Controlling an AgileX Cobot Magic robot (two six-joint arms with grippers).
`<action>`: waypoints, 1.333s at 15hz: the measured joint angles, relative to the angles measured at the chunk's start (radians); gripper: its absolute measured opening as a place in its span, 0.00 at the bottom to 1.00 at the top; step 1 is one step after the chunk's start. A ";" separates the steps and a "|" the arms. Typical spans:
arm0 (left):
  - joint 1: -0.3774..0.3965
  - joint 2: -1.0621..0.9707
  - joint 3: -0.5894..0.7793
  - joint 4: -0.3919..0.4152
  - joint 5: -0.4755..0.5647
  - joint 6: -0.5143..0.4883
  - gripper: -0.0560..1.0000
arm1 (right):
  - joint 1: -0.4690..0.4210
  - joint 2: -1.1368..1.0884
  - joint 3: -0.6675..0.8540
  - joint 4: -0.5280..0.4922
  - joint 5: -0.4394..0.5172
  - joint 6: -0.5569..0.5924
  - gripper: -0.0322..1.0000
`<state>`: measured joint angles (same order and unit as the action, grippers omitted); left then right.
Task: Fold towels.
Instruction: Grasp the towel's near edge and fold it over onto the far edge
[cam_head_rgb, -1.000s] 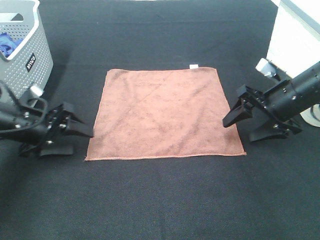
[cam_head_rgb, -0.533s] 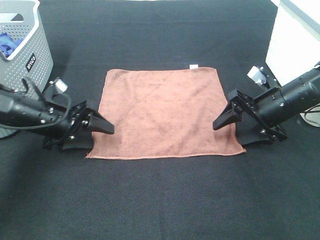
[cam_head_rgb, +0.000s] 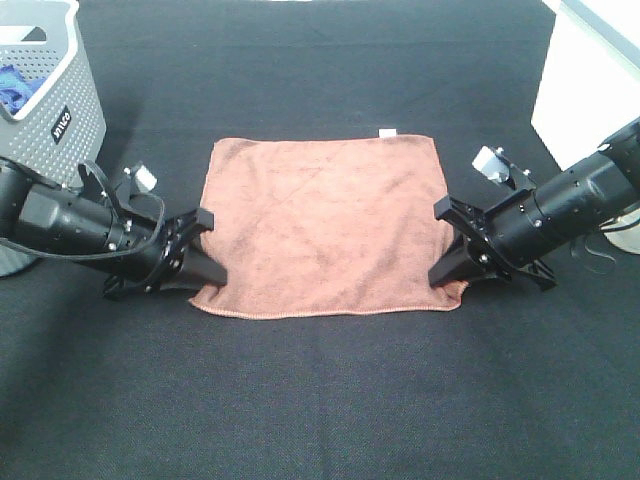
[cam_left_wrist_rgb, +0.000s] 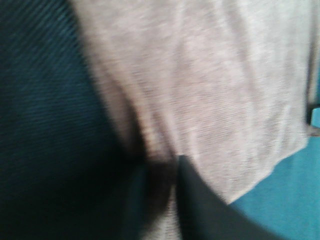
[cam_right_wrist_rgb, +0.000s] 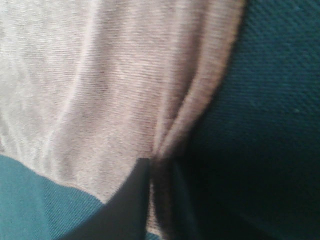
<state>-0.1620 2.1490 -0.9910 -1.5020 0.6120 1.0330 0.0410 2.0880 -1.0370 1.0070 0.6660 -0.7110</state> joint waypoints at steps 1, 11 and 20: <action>0.000 0.002 0.000 0.007 0.002 0.000 0.07 | 0.000 0.000 0.000 -0.013 -0.003 0.011 0.06; 0.000 -0.147 0.026 0.485 0.074 -0.345 0.06 | 0.000 -0.164 0.078 -0.218 0.081 0.189 0.03; -0.002 -0.291 0.123 0.551 0.074 -0.407 0.06 | 0.000 -0.267 0.153 -0.187 0.098 0.170 0.03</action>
<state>-0.1640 1.8580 -0.8680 -0.9510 0.6860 0.6260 0.0410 1.8210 -0.8840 0.8200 0.7640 -0.5410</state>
